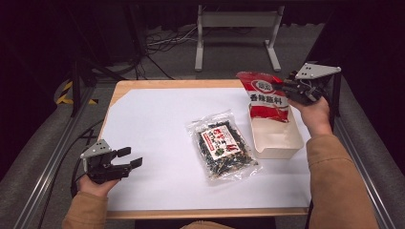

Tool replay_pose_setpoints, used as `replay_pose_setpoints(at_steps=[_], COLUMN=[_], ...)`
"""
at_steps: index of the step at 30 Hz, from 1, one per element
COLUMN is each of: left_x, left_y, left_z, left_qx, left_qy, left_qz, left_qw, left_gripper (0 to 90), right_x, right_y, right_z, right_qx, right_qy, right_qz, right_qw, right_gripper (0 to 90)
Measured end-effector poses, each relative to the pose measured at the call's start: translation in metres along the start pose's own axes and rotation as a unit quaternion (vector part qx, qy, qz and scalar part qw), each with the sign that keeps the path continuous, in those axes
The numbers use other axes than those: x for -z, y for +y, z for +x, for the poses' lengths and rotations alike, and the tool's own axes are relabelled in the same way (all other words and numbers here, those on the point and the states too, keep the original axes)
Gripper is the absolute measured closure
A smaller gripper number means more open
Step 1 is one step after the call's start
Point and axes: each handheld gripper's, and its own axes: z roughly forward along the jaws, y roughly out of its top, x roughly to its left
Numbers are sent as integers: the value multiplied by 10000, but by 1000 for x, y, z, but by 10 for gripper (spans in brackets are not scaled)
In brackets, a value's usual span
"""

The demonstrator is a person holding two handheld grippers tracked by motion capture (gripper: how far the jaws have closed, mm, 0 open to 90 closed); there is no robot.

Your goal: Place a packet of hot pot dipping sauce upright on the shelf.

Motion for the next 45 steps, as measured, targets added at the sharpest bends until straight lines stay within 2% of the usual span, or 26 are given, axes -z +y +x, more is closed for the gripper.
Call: replay_pose_setpoints(at_steps=[1,4,8,10,12,15,17,18,22,23,24,26,30,34,38,43,45], left_x=[0,-1,-1,0,0,0,0,-1,-2,-3,-3,-3,-5,-5,-6,-7,-8], left_y=[0,0,0,0,-1,-1,-1,0,0,1,1,1,1,2,2,2,2], left_z=[0,1,0,1,1,1,1,1,1,0,0,1,3,3,3,2,2], left_qx=[-2,-22,22,22,55,47,29,37,34,36,53,36,65,79,57,92,22], left_qy=[3,-4,23,24,23,28,27,26,22,26,20,24,-18,-28,-23,-53,-16], left_qz=[-7,-4,6,5,8,14,20,19,56,54,58,50,52,44,59,62,53], left_qw=[10000,10000,10000,10000,10000,10000,10000,10000,10000,10000,10000,10000,10000,10000,10000,9999,10000], left_gripper=[325,325,325,325,325,325,325,325,325,325,325,326,326,327,326,326,326], right_x=[-2,-3,-5,-4,-3,-1,-1,-2,-6,-10,-12,-11,-5,0,5,9,9], right_y=[-1,-2,-5,-8,-11,-13,-15,-16,-16,-17,-18,-20,-24,-31,-42,-50,-50], right_z=[1,2,3,0,-1,-1,0,1,4,6,7,7,2,-4,-11,-16,-15], right_qx=[-20,13,74,-57,-79,-139,-197,-163,-25,27,66,26,-88,-328,-632,-827,-809], right_qy=[128,195,87,53,73,220,567,658,820,815,770,605,201,-136,-361,-446,-447], right_qz=[8,23,46,7,-40,-104,-185,-173,-4,149,261,174,287,438,542,633,632], right_qw=[9999,9998,9999,10000,9999,9996,9980,9975,9966,9966,9967,9980,9993,9984,9959,9936,9937], right_gripper=[882,881,879,879,879,879,877,875,865,863,867,874,877,879,882,881,879])
